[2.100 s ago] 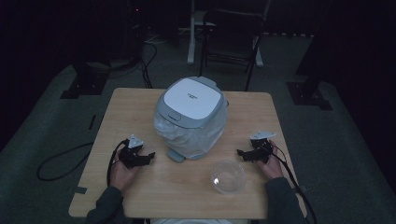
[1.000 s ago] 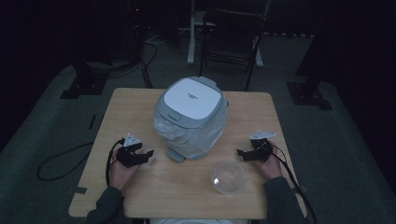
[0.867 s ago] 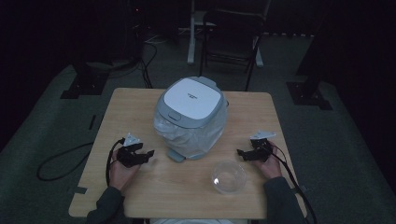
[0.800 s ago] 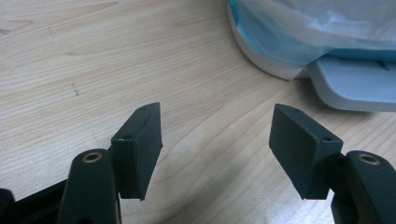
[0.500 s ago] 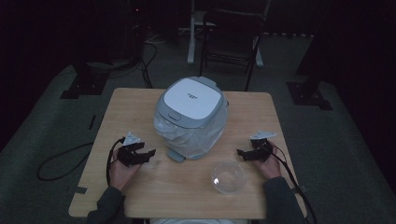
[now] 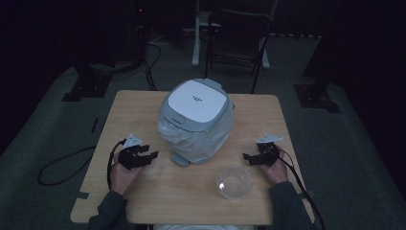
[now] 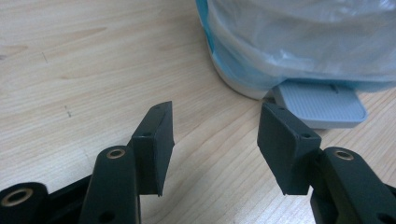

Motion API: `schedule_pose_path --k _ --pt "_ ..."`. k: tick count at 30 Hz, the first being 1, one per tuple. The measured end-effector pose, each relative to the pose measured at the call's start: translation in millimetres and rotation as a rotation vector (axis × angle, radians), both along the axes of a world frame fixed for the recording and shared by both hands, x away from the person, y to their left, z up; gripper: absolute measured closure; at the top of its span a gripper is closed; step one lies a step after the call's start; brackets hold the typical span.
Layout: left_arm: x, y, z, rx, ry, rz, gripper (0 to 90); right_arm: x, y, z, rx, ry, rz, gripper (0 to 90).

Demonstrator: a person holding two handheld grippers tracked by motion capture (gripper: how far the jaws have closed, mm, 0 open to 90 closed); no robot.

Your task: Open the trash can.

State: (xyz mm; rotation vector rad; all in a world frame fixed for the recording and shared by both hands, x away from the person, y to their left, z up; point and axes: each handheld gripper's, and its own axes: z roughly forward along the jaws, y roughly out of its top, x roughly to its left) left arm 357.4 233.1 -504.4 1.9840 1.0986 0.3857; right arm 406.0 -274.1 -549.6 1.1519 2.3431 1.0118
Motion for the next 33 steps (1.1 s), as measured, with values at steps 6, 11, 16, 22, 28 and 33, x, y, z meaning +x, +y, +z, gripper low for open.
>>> schedule_pose_path --k 6,11,16,22,28,33 --pt "-1.9 -0.6 10.5 -0.024 -0.015 -0.006 47.2 0.0 0.0 0.0 0.0 0.0 0.0 12.1" --pt "-1.7 -2.3 19.3 -0.017 -0.014 -0.023 47.4 0.0 0.0 0.0 0.0 0.0 0.0 12.1" --pt "-1.4 -0.9 26.5 -0.025 -0.016 -0.028 47.9 0.0 0.0 0.0 0.0 0.0 0.0 12.1" --pt "-1.6 2.1 34.9 -0.047 -0.018 -0.035 47.9 0.0 0.0 0.0 0.0 0.0 0.0 12.1" --pt "-2.1 2.6 44.9 -0.045 -0.02 -0.04 47.4 0.0 0.0 0.0 0.0 0.0 0.0 12.1" --pt "-1.8 2.8 50.6 -0.053 -0.017 -0.033 46.1 0.0 0.0 0.0 0.0 0.0 0.0 12.1"
